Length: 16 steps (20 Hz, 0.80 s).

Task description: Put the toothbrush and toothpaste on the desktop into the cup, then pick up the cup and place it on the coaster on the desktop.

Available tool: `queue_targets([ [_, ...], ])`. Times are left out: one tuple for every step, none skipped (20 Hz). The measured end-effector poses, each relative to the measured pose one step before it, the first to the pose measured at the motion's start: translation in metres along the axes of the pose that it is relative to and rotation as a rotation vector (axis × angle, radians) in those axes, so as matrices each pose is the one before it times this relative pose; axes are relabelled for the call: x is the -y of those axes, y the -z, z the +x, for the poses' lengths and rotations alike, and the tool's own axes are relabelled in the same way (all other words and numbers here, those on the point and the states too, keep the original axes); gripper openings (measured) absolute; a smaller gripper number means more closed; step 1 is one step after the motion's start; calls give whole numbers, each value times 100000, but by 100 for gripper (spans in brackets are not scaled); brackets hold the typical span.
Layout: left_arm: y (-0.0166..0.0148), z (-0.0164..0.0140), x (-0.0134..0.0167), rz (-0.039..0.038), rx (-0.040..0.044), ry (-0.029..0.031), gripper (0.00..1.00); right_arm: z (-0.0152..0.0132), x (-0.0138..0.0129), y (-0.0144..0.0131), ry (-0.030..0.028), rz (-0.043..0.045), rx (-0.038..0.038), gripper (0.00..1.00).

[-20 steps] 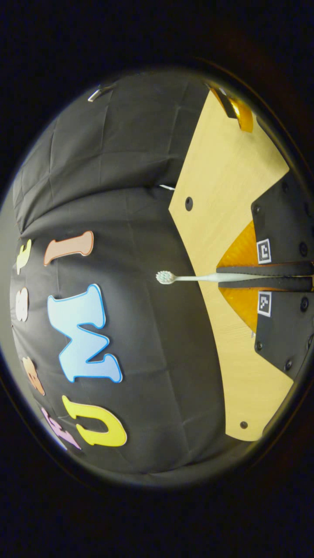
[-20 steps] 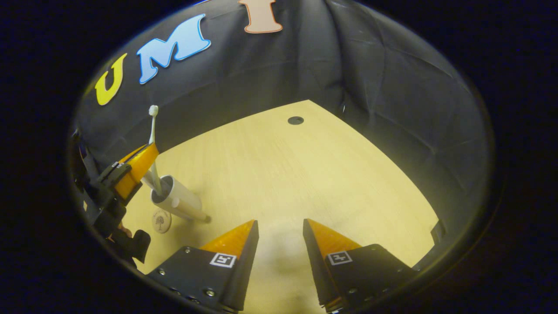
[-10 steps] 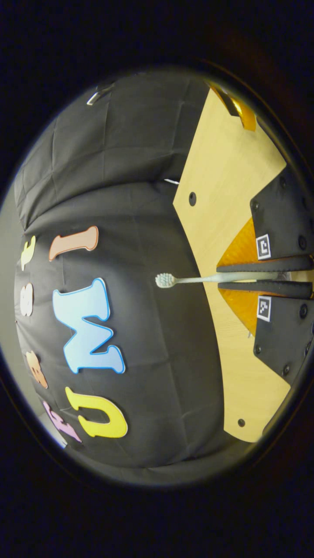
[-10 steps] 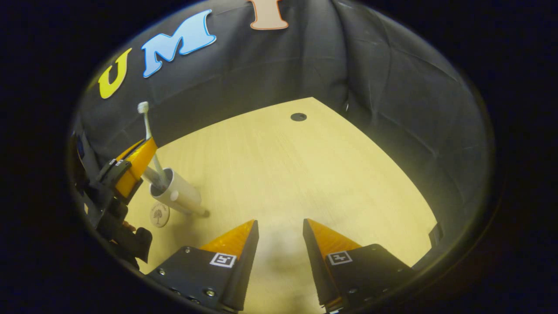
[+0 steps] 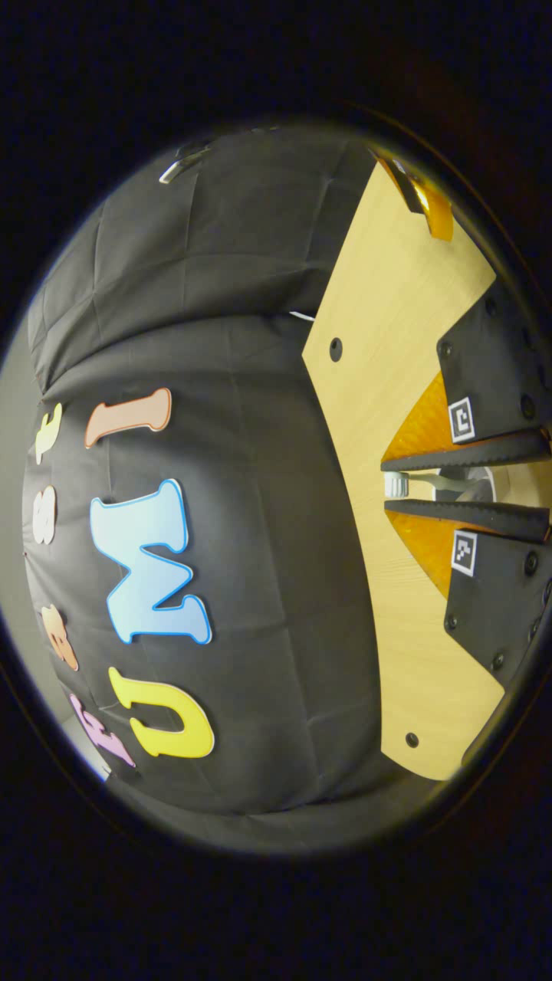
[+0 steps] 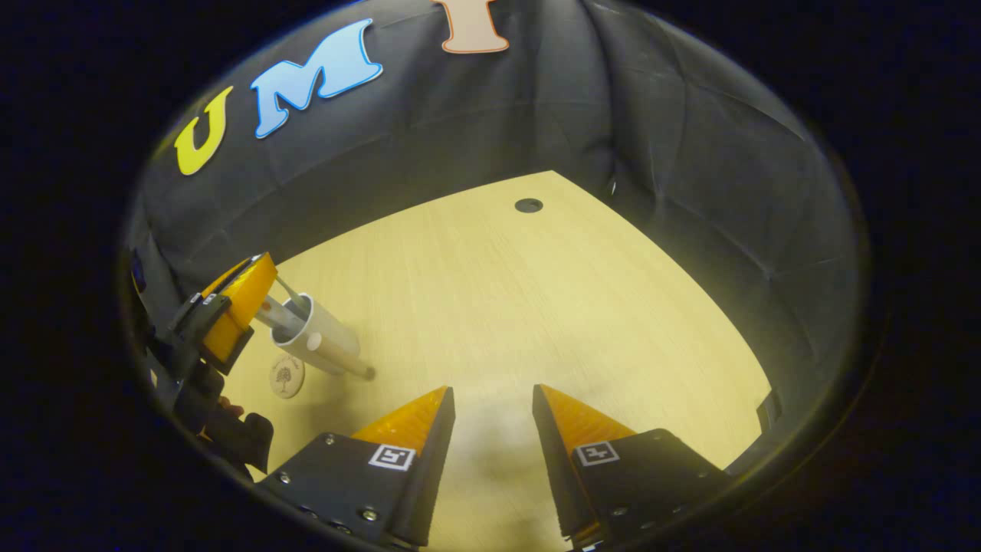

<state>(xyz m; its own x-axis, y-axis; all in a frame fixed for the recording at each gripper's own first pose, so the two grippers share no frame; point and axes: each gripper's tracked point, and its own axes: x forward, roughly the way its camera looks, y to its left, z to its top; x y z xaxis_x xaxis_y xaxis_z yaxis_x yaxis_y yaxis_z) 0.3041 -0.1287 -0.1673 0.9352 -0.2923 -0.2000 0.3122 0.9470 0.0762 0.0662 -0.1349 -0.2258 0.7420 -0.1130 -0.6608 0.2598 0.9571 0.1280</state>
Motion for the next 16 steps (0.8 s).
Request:
queue_targets([
  [101,-242,-45,-428,-279,-210,31,-38,-65,-48,-700,-37,99,61],
  [46,-166,-82,-208,-320,-406,31,-66,0,23,-473,-107,33,61],
  [-102,-276,-133,-126,-76,-331,31,-17,-90,-39,-442,-103,23,61],
  [-146,-163,-159,-15,195,-452,31,-64,-99,-11,-583,-158,78,61],
  [-206,-324,-154,-57,456,-262,31,-111,-101,-25,-519,-164,20,61],
  [-162,-164,-121,-179,378,7,31,-221,-301,4,-608,-319,14,61],
  [-156,-214,-76,-66,206,-142,31,-65,-286,0,-537,-420,-25,61],
  [-56,-200,-224,-27,240,-328,28,5,-217,20,-548,-580,122,61],
  [-53,-199,-164,-25,146,-378,28,-47,-349,-105,-914,-614,113,61],
  [-207,-336,-353,-72,275,-548,29,-39,-360,-122,-1120,-556,276,61],
  [-177,-391,-185,-70,344,-387,29,12,-390,-231,-1069,-818,375,61],
  [-309,-359,-245,-132,390,-385,29,-68,-497,-172,-1056,-989,439,65],
  [-398,-488,-267,-239,636,-534,29,51,-487,-212,-1112,-1170,324,65],
  [-405,-497,-357,-287,625,-509,29,102,-532,-199,-1265,-1335,183,65],
  [-280,-609,-417,-301,632,-771,29,66,-522,-268,-1480,-1419,96,65],
  [-330,-617,-448,-312,567,-708,29,93,-695,-145,-1596,-1557,1,61],
])
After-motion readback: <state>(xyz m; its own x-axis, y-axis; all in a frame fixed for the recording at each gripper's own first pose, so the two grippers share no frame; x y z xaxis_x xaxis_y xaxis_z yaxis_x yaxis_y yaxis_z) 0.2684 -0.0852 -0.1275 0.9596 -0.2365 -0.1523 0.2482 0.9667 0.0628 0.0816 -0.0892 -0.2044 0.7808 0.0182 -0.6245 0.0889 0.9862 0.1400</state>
